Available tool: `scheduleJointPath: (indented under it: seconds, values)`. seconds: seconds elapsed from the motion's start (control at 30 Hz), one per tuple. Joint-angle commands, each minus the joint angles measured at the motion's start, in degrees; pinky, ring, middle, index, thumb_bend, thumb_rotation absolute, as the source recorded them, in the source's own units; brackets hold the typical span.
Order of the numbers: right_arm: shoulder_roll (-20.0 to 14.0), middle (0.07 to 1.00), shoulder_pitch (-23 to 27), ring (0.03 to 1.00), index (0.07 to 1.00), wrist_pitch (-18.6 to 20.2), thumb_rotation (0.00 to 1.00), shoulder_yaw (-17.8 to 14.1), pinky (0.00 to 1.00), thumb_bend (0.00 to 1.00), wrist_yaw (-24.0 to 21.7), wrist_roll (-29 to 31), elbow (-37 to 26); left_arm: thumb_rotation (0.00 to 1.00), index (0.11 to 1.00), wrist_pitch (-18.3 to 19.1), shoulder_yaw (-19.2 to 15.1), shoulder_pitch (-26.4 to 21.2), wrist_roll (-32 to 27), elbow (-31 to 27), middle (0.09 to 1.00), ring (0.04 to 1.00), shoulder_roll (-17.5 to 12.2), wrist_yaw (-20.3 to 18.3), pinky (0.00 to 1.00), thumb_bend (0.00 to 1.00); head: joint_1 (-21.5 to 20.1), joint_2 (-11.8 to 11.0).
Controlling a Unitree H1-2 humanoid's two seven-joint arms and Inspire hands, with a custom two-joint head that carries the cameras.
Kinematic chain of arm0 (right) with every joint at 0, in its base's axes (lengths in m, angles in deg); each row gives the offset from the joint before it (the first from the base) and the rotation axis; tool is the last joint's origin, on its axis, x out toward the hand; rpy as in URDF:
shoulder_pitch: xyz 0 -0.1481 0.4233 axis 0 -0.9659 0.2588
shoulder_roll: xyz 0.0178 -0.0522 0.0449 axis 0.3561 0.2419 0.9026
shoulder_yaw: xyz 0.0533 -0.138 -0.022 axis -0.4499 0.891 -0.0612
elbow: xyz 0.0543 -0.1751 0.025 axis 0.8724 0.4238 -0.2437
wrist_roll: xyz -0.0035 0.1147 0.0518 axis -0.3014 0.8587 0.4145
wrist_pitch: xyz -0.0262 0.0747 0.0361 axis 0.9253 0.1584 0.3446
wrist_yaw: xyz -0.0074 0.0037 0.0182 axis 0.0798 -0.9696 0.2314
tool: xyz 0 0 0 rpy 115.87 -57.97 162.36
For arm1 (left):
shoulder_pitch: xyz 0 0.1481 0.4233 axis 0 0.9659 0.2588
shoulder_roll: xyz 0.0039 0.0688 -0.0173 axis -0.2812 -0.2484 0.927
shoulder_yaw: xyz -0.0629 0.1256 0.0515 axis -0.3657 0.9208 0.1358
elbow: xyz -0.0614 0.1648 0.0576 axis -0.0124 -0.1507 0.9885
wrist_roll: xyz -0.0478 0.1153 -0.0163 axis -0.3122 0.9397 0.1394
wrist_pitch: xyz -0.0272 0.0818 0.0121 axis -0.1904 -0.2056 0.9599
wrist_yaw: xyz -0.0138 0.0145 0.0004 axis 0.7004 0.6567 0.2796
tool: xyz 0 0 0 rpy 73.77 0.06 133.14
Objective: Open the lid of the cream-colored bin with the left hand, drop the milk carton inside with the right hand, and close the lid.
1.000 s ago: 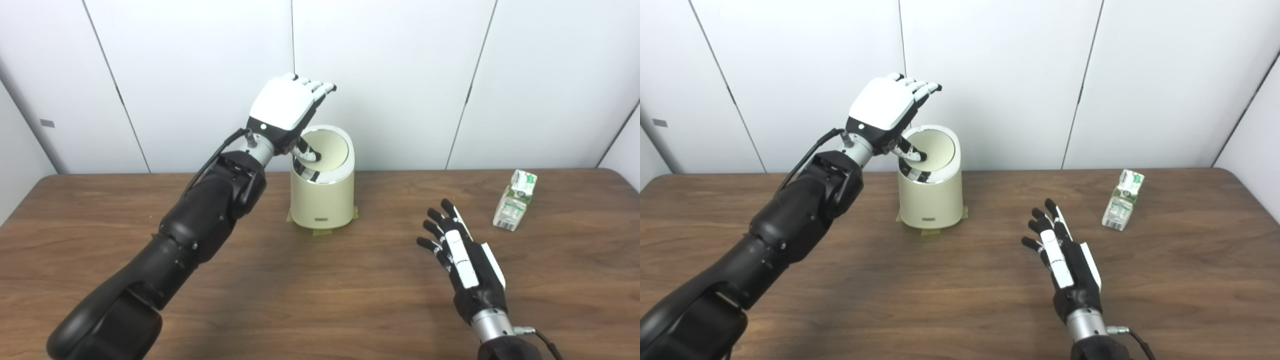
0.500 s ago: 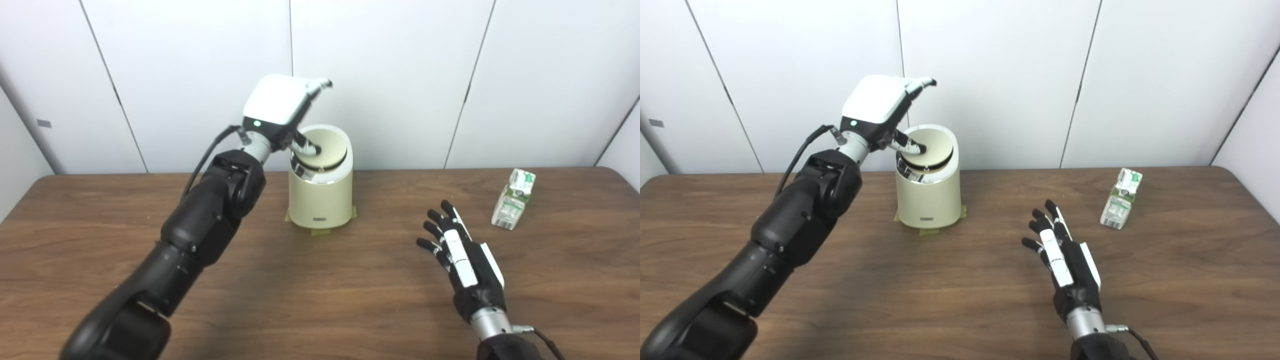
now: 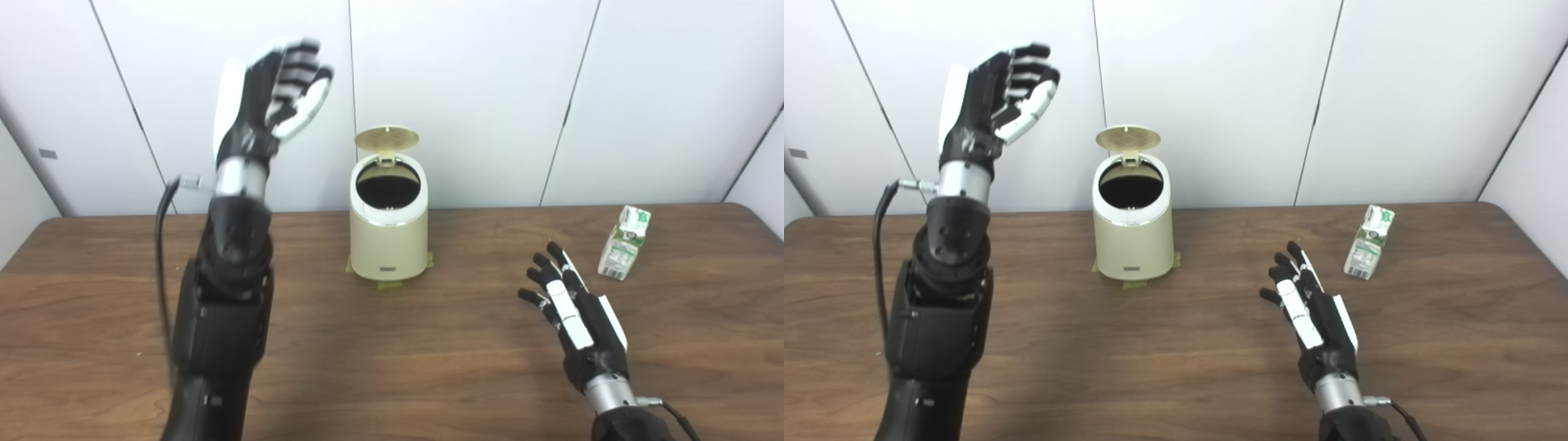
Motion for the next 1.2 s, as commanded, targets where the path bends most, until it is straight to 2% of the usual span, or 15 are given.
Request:
scheduleJointPath:
  seconds: [0.0,0.1,0.2,0.27,0.43,0.53,0.6,0.67,0.77,0.87,0.93,1.03,1.17]
  values:
    - [-0.5,0.918,1.3,0.888,0.92,-1.4,0.62,-0.7,0.77,0.55,0.3,-0.1,-2.8,0.57,0.749,-0.5,-1.0,-0.2,-2.0,-4.4,0.719,0.702,-0.3,-0.2,0.65,0.24,-0.1,0.1]
    - [-0.8,0.898,0.5,0.863,0.893,-0.6,0.46,-1.6,0.75,0.51,1.8,-1.9,-4.5,0.74,0.767,-0.4,-2.3,4.8,-4.8,-7.2,0.742,0.713,-0.5,-0.4,0.67,0.27,-3.1,0.3]
    - [-1.7,0.87,-0.3,0.813,0.887,-0.5,0.31,-3.6,0.72,0.6,2.6,-1.8,-4.7,0.86,0.811,-1.3,-3.9,9.1,-8.5,-8.4,0.786,0.763,-1.5,-1.6,0.73,0.31,-5.7,0.6]
    - [-2.6,0.854,-1.0,0.792,0.879,-1.1,0.28,-4.5,0.7,0.68,2.7,-2.3,-5.5,0.89,0.844,-1.9,-4.7,11.4,-10.9,-8.6,0.816,0.798,-2.5,-2.6,0.76,0.33,-8.1,0.8]
    - [-4.5,0.822,-2.1,0.759,0.843,1.1,0.24,-6.7,0.64,0.72,4.6,-5.1,-8.5,0.99,0.918,-1.9,-4.6,14.9,-15.1,-8.0,0.899,0.88,-4.7,-4.9,0.87,0.43,-13.6,0.6]
    - [-6.0,0.802,-2.4,0.76,0.822,1.7,0.25,-7.7,0.67,0.75,6.5,-9.8,-8.6,1.0,0.936,-2.6,-3.5,16.3,-15.4,-7.1,0.918,0.899,-5.4,-5.3,0.88,0.46,-16.0,0.2]
    - [-6.9,0.822,-2.5,0.788,0.84,2.4,0.26,-8.5,0.75,0.76,7.2,-11.7,-8.5,1.0,0.936,-3.0,-2.9,16.7,-15.4,-6.5,0.916,0.897,-5.3,-4.9,0.89,0.47,-17.2,0.0]
    - [-8.1,0.827,-2.0,0.798,0.842,2.1,0.25,-10.1,0.79,0.77,7.4,-11.9,-7.8,1.0,0.942,-2.1,-2.3,16.8,-15.7,-6.3,0.923,0.904,-5.1,-5.2,0.89,0.46,-18.6,-0.3]
    - [-9.2,0.823,-0.4,0.785,0.835,1.7,0.24,-12.6,0.77,0.78,8.2,-11.4,-6.0,1.0,0.954,-2.0,-1.4,16.9,-16.1,-5.5,0.936,0.918,-5.6,-6.2,0.9,0.46,-20.0,-0.7]
    - [-11.2,0.811,2.0,0.776,0.823,2.1,0.2,-14.9,0.76,0.82,9.1,-11.5,-3.4,0.99,0.958,-1.5,-0.4,17.1,-16.0,-4.9,0.938,0.92,-6.1,-7.0,0.9,0.41,-21.4,-1.2]
    - [-12.9,0.806,3.4,0.783,0.822,2.2,0.19,-15.3,0.77,0.83,9.3,-12.5,-1.6,0.97,0.951,-0.8,0.0,17.3,-15.9,-5.0,0.933,0.915,-6.3,-6.9,0.89,0.4,-22.1,-1.3]
    - [-16.5,0.827,5.8,0.805,0.834,3.0,0.2,-14.3,0.75,0.82,9.3,-15.7,2.0,0.99,0.957,-0.9,0.7,17.6,-15.8,-5.4,0.937,0.92,-6.9,-7.3,0.9,0.43,-22.8,-1.5]
    - [-20.2,0.85,8.9,0.822,0.848,4.3,0.24,-13.3,0.75,0.84,8.3,-17.3,7.1,1.0,0.96,0.4,1.7,17.7,-15.5,-6.4,0.937,0.92,-8.1,-8.9,0.92,0.39,-23.3,-1.8]
